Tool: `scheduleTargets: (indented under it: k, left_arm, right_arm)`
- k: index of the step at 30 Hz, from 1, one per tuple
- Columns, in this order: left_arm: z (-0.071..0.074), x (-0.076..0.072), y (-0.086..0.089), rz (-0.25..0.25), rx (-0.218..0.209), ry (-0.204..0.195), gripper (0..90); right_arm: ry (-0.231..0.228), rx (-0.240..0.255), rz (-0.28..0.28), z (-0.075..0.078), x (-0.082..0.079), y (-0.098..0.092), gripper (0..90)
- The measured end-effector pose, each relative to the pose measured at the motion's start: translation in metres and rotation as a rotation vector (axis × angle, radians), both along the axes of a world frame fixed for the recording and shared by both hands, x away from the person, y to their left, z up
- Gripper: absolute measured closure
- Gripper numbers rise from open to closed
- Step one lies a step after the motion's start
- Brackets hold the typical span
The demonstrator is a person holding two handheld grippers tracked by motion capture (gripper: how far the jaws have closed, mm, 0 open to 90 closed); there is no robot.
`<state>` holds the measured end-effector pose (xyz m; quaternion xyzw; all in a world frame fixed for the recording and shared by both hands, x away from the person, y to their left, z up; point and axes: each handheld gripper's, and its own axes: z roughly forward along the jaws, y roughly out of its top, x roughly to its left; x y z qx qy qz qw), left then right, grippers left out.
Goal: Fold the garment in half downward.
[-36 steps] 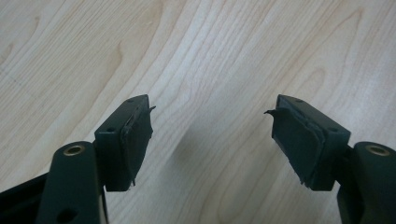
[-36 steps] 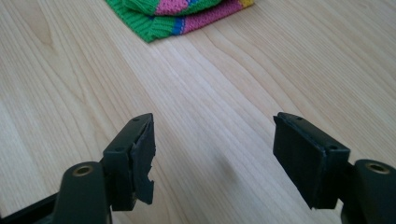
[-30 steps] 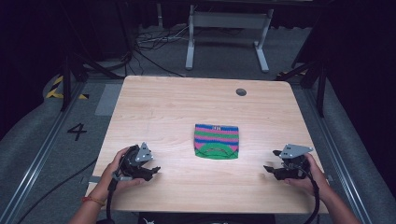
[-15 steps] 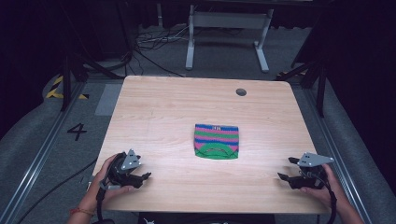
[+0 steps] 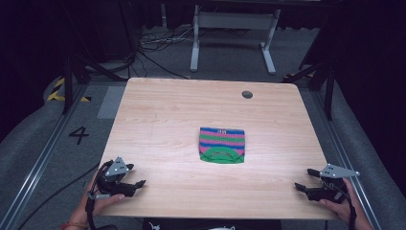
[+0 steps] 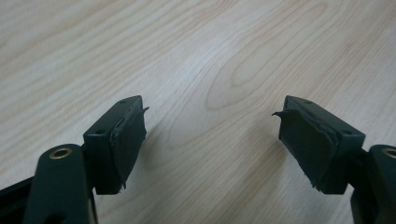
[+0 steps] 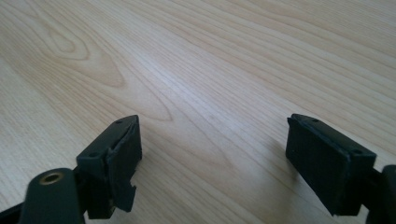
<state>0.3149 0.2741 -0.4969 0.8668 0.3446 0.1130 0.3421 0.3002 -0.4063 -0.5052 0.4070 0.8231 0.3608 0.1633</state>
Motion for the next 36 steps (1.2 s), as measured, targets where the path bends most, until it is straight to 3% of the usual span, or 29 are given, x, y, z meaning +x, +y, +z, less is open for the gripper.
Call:
scheduleTargets:
  k: [3,20,36]
  left_arm:
    - [-0.001,-0.0006,0.0028,0.015,-0.022,-0.003,22.3]
    - [-0.0012,-0.0019,0.0021,0.049,-0.002,-0.014,22.4]
    - [-0.0016,-0.0005,-0.0009,0.089,0.007,-0.011,16.2]
  right_arm:
    - [0.001,0.002,-0.012,-0.0001,-0.001,-0.0018,18.7]
    - [0.002,-0.001,-0.027,-0.0001,-0.001,-0.0025,18.7]
    - [0.003,0.004,-0.039,-0.0002,-0.0007,-0.0029,18.9]
